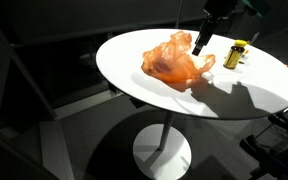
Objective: Remove the blue box from the plastic bag
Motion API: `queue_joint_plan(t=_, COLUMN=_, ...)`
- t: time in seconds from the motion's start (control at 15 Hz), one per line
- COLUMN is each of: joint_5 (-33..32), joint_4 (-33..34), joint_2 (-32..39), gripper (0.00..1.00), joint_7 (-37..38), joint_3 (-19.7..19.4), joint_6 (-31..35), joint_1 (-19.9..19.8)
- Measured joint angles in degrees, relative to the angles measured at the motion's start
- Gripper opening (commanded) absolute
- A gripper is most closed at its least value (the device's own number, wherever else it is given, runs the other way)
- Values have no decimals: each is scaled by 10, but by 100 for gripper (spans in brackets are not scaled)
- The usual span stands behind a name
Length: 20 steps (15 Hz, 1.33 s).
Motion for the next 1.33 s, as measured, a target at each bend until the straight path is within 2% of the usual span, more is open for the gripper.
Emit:
queue_joint_plan(t=0.67, joint_5=0, joint_4=26, joint_2=78, gripper=100, joint_7=-2, joint_3=54, joint_6=98, joint_1=-25)
queue_joint_plan(t=1.33, joint_5=0, joint_4=63, joint_2=155, gripper=100, joint_7=-5, joint_3=147, joint_6=168, joint_1=-108)
